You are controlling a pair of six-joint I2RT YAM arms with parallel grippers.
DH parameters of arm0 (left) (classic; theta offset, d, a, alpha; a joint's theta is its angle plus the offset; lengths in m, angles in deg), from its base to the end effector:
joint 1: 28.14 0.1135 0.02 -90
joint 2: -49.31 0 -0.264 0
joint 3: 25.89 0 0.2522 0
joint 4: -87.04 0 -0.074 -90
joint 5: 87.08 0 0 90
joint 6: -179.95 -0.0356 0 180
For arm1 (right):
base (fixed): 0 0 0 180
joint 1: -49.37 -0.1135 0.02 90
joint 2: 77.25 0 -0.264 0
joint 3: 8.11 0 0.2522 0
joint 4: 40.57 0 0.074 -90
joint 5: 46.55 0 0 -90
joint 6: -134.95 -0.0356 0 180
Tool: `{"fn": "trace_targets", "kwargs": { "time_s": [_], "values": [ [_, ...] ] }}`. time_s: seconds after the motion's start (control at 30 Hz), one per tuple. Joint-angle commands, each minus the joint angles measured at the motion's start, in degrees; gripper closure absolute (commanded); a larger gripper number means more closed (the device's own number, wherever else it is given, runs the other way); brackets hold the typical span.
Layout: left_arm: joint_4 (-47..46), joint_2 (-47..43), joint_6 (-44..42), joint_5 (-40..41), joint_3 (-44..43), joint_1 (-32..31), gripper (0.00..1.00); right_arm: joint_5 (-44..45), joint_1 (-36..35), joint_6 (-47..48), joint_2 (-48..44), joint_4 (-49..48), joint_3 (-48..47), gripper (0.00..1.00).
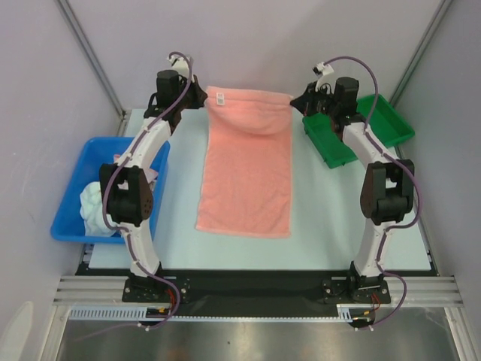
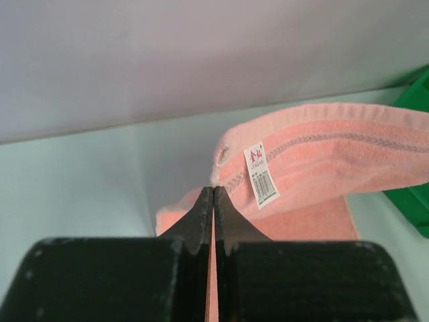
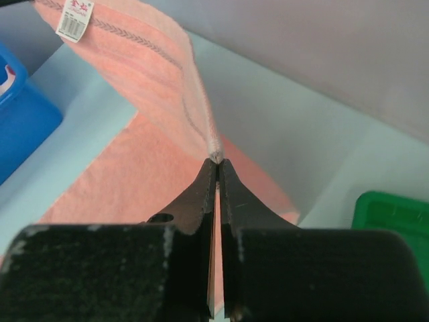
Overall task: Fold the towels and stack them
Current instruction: Fold the towel
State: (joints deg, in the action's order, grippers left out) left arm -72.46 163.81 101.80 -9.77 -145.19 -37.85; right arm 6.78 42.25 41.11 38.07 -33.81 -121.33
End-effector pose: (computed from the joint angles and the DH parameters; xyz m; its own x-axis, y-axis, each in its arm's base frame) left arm 0.4772 -0.0896 0.3454 -0.3376 -0.1455 -0.9300 0.3103 0.9156 -0.2559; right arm 0.4799 0.0814 0.3271 -0.1984 0.0294 -0.9797 -0.6732 0.7224 0.1579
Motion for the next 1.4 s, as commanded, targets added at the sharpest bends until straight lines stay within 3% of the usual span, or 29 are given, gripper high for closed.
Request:
{"fn": "trace_targets", "kwargs": {
  "time_s": [0.0,0.13,0.27,0.47,0.6,1.2,1.37],
  "values": [
    [-4.81,-8.93,-2.45,-1.90,4.97,0.14,1.00,0.09,-0.88,0.59,-9.85,-3.98,7.32,1.00],
    [-5.07,-15.08,-1.31,-2.86,15.87,0.14,1.00,2.12,-3.08,-1.25,-17.93,-3.72,21.28,1.00],
    [-3.06,-20.97,-0.08,-3.83,23.70,0.05,1.00,4.75,-5.36,-2.49,-24.44,-1.26,29.47,1.00],
    [0.37,-30.55,1.15,-4.72,35.56,-0.74,1.00,6.61,-6.51,-3.81,-33.41,4.01,37.05,1.00],
    [1.86,-35.83,1.59,-4.01,43.38,-1.01,1.00,11.34,-11.50,-3.81,-37.18,9.28,42.48,1.00],
    [14.43,-42.16,4.14,-0.59,52.88,-4.26,1.00,16.53,-13.89,-10.75,-50.54,17.81,56.56,1.00],
    [15.93,-42.78,5.98,-1.11,55.17,-4.61,1.00,18.20,-14.94,-13.56,-49.94,20.36,58.68,1.00]
  ]
}}
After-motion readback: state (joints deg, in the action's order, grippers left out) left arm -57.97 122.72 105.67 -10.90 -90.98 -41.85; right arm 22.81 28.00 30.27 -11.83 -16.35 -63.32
